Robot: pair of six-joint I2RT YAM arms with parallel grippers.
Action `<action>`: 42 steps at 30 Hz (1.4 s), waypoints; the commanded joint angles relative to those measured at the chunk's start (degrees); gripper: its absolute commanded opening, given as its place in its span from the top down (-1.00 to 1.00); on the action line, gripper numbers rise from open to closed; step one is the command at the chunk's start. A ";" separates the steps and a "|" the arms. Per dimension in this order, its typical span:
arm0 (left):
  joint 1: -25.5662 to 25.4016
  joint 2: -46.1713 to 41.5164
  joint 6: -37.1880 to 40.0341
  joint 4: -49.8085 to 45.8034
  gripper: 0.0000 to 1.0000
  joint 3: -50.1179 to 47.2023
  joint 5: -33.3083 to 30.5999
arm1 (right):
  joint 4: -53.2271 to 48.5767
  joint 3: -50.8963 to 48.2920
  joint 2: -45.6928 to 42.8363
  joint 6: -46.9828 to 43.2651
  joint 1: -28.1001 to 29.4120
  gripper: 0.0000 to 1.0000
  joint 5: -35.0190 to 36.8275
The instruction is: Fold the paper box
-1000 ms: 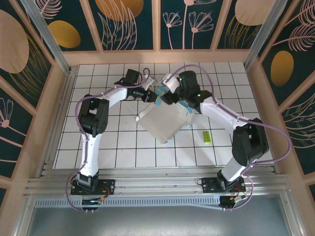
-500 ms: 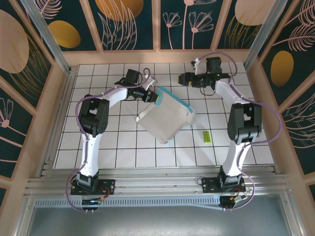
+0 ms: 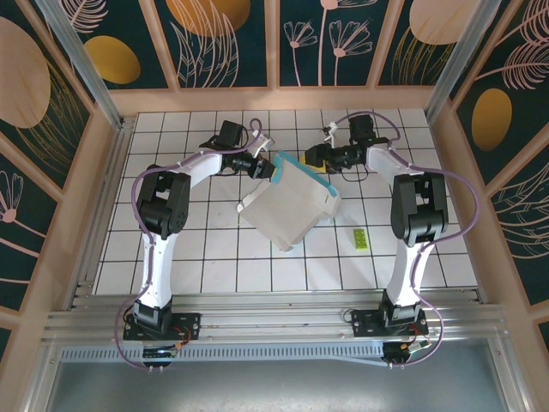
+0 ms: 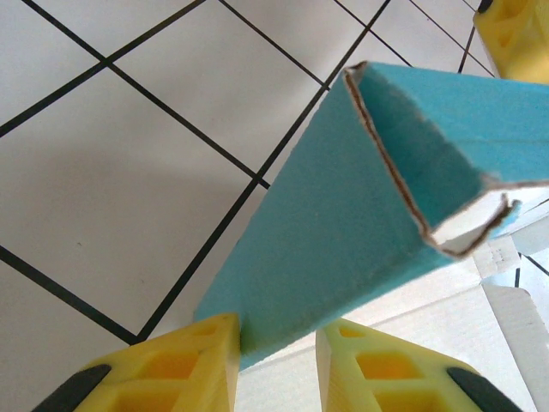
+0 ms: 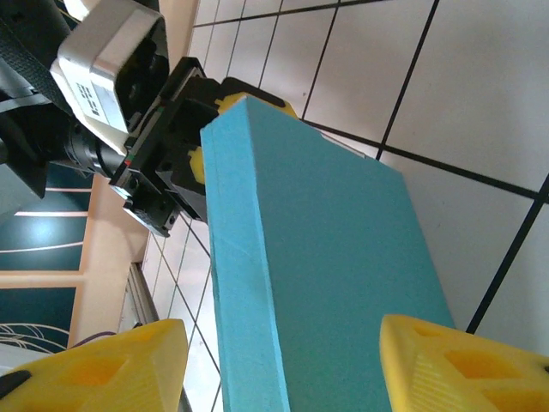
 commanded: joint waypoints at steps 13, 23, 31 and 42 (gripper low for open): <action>-0.95 1.01 -0.22 1.31 0.42 0.53 -0.12 | -4.98 1.37 2.57 -4.04 2.29 0.06 2.50; -1.74 1.63 0.58 2.54 0.42 0.45 -3.42 | -6.11 1.76 3.26 -4.48 2.79 0.14 2.28; -3.60 1.94 1.85 4.14 0.47 0.01 -8.56 | -6.80 2.62 3.93 -4.30 3.04 0.14 2.85; -5.58 1.28 1.07 9.64 0.94 -3.40 -19.99 | -6.93 3.14 4.48 -3.84 3.19 0.14 3.11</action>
